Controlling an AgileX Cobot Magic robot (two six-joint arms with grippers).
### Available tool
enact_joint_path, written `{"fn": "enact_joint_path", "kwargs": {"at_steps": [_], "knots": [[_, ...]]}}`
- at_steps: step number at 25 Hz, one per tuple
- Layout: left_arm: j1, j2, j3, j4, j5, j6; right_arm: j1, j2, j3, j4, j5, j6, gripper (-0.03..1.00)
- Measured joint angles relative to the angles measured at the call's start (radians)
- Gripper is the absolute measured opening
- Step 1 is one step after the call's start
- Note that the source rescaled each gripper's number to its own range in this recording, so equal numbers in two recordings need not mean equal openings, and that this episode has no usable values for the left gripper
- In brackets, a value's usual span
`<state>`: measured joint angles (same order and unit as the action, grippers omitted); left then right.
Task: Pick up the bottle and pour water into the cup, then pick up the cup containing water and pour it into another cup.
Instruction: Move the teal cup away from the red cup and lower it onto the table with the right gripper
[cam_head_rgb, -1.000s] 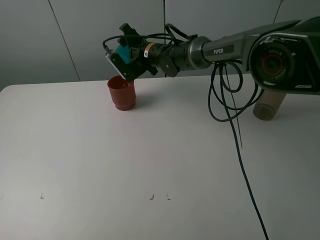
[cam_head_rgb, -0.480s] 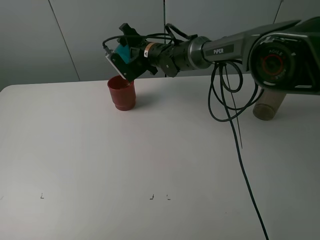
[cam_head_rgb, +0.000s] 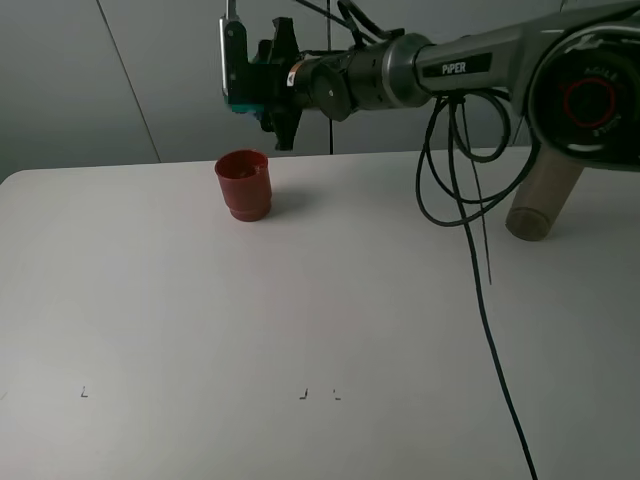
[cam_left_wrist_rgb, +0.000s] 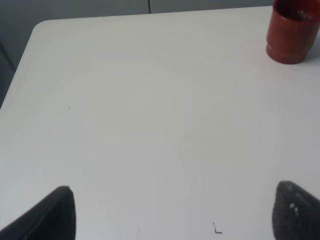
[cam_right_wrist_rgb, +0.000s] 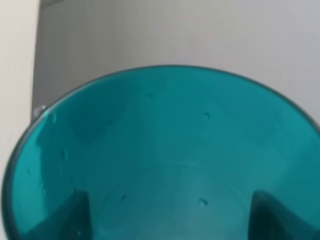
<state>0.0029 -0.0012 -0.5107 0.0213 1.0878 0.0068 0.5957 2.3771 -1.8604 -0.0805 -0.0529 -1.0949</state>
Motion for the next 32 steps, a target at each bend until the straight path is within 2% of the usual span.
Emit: {"fn": "enact_joint_path", "kwargs": {"at_steps": [5,8,10,15,18,21,24,32], "knots": [[0.0,0.0,0.0,0.0,0.0,-0.007,0.0,-0.063,0.0,0.016,0.053,0.42,0.01],[0.0,0.0,0.0,0.0,0.0,-0.007,0.0,-0.085,-0.002,0.016,0.104,0.595,0.01],[0.0,0.0,0.0,0.0,0.0,0.0,0.0,-0.092,-0.003,0.017,0.142,0.657,0.01],[0.0,0.0,0.0,0.0,0.0,0.0,0.0,-0.144,0.077,0.06,0.178,0.709,0.01],[0.0,0.0,0.0,0.0,0.0,0.0,0.0,-0.205,0.176,0.092,0.159,0.716,0.01],[0.0,0.0,0.0,0.0,0.0,0.0,0.0,-0.283,0.312,0.132,0.093,0.718,0.01],[0.0,0.0,0.0,0.0,0.0,0.0,0.0,-0.363,0.467,0.195,-0.013,0.726,0.01],[0.0,0.0,0.0,0.0,0.0,0.0,0.0,-0.453,0.773,0.374,-0.147,0.735,0.01]]}}
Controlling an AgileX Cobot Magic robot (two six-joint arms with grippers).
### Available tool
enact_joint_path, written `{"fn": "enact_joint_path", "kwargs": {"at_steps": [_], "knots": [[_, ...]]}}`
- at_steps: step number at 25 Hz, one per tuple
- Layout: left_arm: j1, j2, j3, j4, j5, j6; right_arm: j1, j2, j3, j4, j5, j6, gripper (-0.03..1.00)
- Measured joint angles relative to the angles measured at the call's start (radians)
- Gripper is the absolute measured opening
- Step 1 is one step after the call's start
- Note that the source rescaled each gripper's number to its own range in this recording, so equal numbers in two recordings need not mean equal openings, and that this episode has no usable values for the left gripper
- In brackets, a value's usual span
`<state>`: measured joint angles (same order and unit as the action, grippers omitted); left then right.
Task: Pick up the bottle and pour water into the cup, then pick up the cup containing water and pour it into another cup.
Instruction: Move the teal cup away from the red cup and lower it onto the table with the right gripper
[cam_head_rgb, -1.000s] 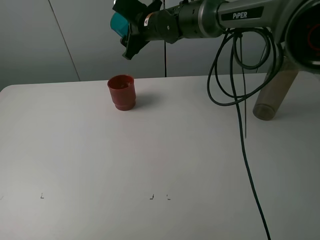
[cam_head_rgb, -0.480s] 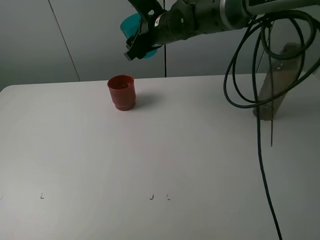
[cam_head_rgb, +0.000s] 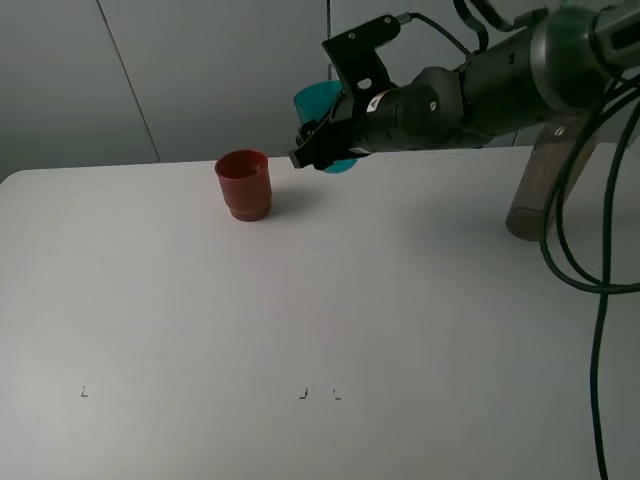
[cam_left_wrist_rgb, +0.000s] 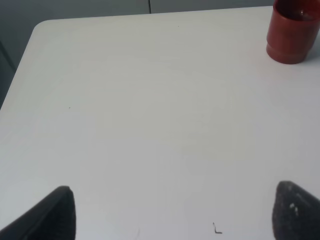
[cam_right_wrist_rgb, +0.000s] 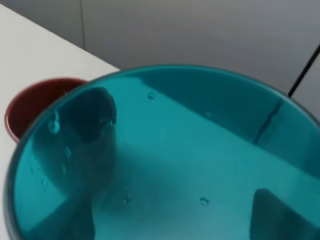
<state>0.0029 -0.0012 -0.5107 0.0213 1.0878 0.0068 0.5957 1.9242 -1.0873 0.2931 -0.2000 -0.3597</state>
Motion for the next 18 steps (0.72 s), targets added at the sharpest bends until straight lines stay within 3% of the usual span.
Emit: {"fn": "enact_joint_path", "kwargs": {"at_steps": [3,9,18], "knots": [[0.0,0.0,0.0,0.0,0.0,0.0,0.0,0.0,0.089,0.023,-0.119,0.027,0.01],[0.0,0.0,0.0,0.0,0.0,0.0,0.0,-0.002,0.265,0.033,-0.497,0.142,0.01],[0.0,0.0,0.0,0.0,0.0,0.0,-0.022,-0.004,0.404,0.035,-0.57,0.161,0.01]]}}
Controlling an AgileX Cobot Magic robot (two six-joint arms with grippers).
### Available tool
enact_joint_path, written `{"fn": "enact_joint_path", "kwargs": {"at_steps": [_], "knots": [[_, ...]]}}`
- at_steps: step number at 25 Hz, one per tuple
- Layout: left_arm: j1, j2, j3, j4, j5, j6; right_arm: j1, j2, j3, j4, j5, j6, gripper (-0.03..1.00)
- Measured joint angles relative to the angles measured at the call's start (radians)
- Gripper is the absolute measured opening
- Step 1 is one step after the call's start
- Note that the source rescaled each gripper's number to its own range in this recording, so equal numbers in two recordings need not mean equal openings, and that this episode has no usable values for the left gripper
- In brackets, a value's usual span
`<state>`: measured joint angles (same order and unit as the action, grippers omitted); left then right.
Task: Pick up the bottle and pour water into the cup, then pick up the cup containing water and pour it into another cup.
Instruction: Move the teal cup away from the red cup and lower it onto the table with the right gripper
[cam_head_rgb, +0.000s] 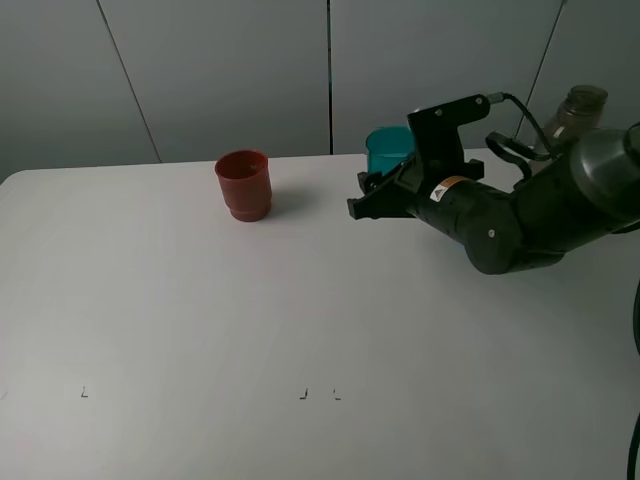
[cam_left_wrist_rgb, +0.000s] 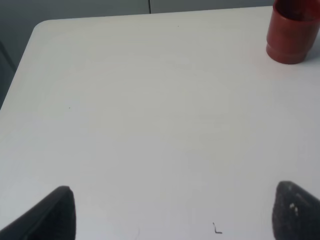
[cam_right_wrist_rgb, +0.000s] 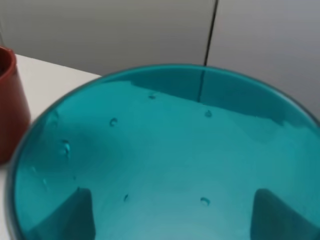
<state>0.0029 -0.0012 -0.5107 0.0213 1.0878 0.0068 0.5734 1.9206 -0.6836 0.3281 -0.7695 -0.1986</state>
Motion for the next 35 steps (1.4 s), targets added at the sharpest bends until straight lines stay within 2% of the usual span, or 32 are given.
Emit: {"fn": "enact_joint_path", "kwargs": {"at_steps": [6,12,16,18,24,35], "knots": [[0.0,0.0,0.0,0.0,0.0,0.0,-0.051,0.0,0.048,-0.059,-0.013,0.002,0.01],[0.0,0.0,0.0,0.0,0.0,0.0,-0.093,0.0,0.078,-0.245,-0.025,0.016,0.01],[0.0,0.0,0.0,0.0,0.0,0.0,-0.117,0.041,0.078,-0.397,-0.101,0.072,0.01],[0.0,0.0,0.0,0.0,0.0,0.0,-0.121,0.072,0.078,-0.437,-0.148,0.099,0.01],[0.0,0.0,0.0,0.0,0.0,0.0,-0.133,0.168,0.078,-0.511,-0.279,0.149,0.01],[0.0,0.0,0.0,0.0,0.0,-0.007,-0.135,0.249,0.076,-0.552,-0.306,0.156,0.01]]}}
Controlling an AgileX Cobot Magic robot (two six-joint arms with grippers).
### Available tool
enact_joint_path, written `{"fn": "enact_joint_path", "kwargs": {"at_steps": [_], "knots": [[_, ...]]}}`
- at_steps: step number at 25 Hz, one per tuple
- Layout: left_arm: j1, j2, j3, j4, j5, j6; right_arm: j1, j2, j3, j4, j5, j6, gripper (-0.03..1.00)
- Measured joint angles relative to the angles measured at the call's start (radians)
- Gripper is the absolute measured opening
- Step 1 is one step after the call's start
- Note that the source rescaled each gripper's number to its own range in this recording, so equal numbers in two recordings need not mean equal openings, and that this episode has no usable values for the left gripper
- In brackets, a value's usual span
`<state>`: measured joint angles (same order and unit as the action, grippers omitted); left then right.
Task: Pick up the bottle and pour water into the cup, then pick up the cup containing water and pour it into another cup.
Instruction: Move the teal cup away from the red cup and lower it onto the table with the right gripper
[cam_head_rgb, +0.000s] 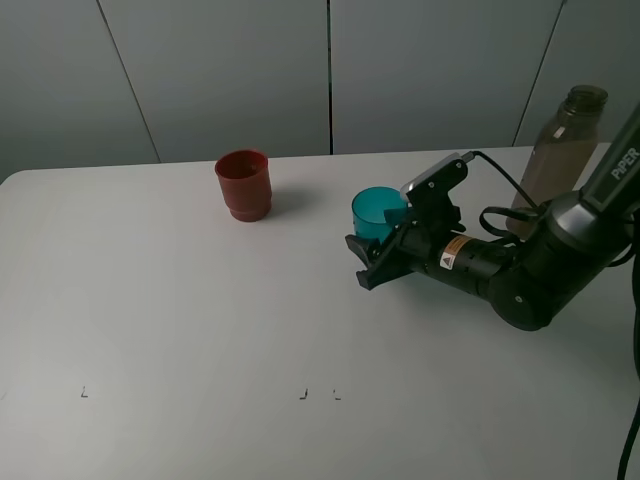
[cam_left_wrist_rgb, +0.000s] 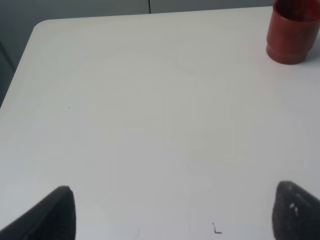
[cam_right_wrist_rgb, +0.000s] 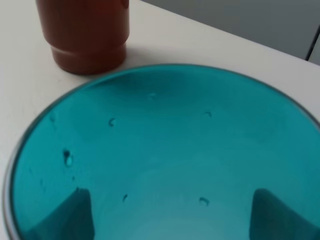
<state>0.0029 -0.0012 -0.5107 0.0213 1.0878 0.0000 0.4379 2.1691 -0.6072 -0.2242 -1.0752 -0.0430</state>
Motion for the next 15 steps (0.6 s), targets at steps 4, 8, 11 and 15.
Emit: {"fn": "enact_joint_path", "kwargs": {"at_steps": [4,8,11,15], "knots": [[0.0,0.0,0.0,0.0,0.0,0.0,0.0,0.004,0.0,0.0,-0.002,0.0,0.01],[0.0,0.0,0.0,0.0,0.0,0.0,0.0,0.004,0.0,0.0,-0.002,0.001,0.01],[0.0,0.0,0.0,0.0,0.0,0.0,0.0,0.004,0.0,0.0,0.015,0.001,0.01],[0.0,0.0,0.0,0.0,0.0,0.0,0.0,0.004,0.0,0.0,0.034,0.004,0.01]]}}
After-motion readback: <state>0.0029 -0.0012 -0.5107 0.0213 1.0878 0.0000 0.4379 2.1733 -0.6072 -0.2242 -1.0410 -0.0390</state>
